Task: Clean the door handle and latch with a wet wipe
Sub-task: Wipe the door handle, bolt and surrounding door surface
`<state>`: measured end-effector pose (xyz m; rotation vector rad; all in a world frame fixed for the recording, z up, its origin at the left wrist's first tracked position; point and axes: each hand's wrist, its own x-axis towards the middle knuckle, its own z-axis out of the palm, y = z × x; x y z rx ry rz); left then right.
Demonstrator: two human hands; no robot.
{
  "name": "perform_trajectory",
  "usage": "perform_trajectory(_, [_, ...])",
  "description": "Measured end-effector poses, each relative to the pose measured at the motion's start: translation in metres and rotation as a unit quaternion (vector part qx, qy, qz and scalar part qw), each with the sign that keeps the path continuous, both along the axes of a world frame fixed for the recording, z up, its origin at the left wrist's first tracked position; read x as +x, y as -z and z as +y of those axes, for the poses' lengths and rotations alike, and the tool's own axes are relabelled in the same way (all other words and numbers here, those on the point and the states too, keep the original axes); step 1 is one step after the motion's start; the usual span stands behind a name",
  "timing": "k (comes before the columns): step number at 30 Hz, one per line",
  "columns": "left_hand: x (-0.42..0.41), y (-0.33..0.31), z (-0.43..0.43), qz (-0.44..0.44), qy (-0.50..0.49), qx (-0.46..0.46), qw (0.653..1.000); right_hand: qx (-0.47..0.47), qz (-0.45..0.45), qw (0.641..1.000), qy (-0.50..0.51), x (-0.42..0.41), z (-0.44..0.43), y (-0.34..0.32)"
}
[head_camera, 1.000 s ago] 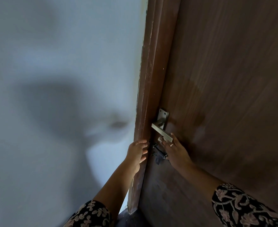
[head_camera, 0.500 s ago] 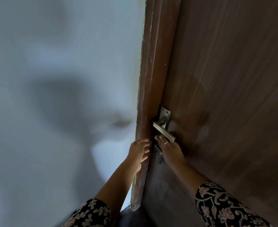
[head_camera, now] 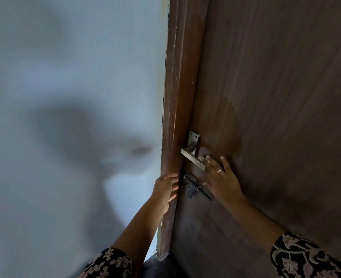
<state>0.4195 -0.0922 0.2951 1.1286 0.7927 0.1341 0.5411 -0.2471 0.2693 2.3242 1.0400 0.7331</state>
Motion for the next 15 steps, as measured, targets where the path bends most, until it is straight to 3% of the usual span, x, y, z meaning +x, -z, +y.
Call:
perform_trajectory(7, [-0.029,-0.006,-0.001,-0.017,-0.006,-0.001,1.0,-0.057,0.006,0.998,0.041,-0.021,-0.021,0.029])
perform_trajectory(15, [-0.062,-0.007,0.006,-0.048,-0.008,-0.007,0.999,0.241,0.029,0.969,0.042,-0.054,-0.018,-0.016])
